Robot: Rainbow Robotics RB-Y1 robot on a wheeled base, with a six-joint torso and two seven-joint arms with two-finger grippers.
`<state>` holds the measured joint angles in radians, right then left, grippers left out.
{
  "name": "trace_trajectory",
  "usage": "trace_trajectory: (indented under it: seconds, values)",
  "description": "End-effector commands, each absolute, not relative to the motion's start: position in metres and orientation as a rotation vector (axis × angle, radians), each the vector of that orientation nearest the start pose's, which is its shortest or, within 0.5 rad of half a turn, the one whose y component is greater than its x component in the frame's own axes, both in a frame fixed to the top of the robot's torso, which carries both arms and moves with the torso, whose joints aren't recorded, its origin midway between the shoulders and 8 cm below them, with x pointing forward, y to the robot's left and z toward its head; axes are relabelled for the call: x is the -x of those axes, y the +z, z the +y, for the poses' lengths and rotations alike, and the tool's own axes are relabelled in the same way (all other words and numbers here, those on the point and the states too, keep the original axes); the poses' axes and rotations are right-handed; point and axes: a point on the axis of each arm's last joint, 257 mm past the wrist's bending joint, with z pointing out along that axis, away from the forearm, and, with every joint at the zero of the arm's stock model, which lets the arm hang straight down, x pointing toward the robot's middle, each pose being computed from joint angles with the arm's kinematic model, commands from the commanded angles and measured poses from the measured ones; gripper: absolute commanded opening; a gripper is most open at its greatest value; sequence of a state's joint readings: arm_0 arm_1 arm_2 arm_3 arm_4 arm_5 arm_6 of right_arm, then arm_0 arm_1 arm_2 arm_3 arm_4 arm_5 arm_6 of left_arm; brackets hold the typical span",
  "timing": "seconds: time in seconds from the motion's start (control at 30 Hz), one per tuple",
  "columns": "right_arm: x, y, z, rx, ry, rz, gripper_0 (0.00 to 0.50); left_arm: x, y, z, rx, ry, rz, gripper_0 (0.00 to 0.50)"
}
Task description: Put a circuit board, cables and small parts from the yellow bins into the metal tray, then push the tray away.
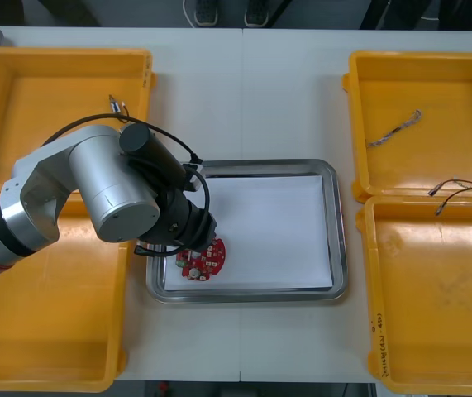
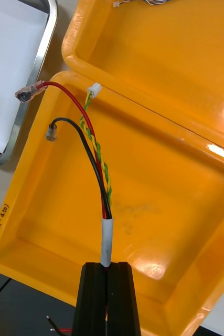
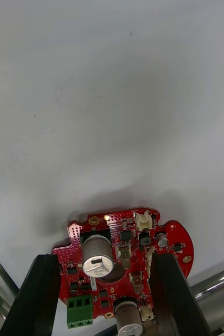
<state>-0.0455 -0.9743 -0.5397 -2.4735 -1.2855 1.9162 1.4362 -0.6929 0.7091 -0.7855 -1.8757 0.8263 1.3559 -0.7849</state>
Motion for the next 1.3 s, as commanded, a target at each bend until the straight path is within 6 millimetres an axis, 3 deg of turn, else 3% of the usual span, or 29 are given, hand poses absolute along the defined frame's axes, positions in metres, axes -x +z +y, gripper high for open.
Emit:
trace_trajectory:
  seconds: [0.03,0.23,0.5,0.63,0.9,0.93,0.97,1.1,1.3]
  values:
    - [-0.319,-0.081,-0.35,0.665,-0.156,2.495,0.0,-0.433,-0.255,0.065,-0.37,-0.327,2.668,0.5]
    - [-0.323,-0.079,-0.348,0.701,-0.173,2.479,0.0,-0.435,-0.231,0.071,-0.343,-0.327,2.662,0.5]
    - [-0.333,-0.08,-0.324,0.803,-0.163,2.451,0.0,-0.444,-0.182,0.091,-0.268,-0.314,2.632,0.5]
    - [-0.336,-0.079,-0.312,0.856,-0.155,2.433,0.0,-0.447,-0.172,0.101,-0.245,-0.297,2.627,0.5]
    - [-0.342,-0.081,-0.261,1.046,-0.105,2.353,0.0,-0.463,-0.14,0.132,-0.178,-0.28,2.587,0.5]
    - [-0.343,-0.081,-0.246,1.086,-0.087,2.327,0.0,-0.468,-0.133,0.143,-0.156,-0.266,2.576,0.5]
    - [-0.343,-0.081,-0.246,1.086,-0.087,2.327,0.0,-0.468,-0.133,0.143,-0.156,-0.266,2.576,0.5]
    - [-0.345,-0.086,-0.211,1.204,-0.053,2.269,0.0,-0.474,-0.115,0.183,-0.082,-0.192,2.576,0.5]
    - [-0.346,-0.088,-0.175,1.334,-0.051,2.191,0.0,-0.479,-0.107,0.217,-0.014,-0.129,2.584,0.5]
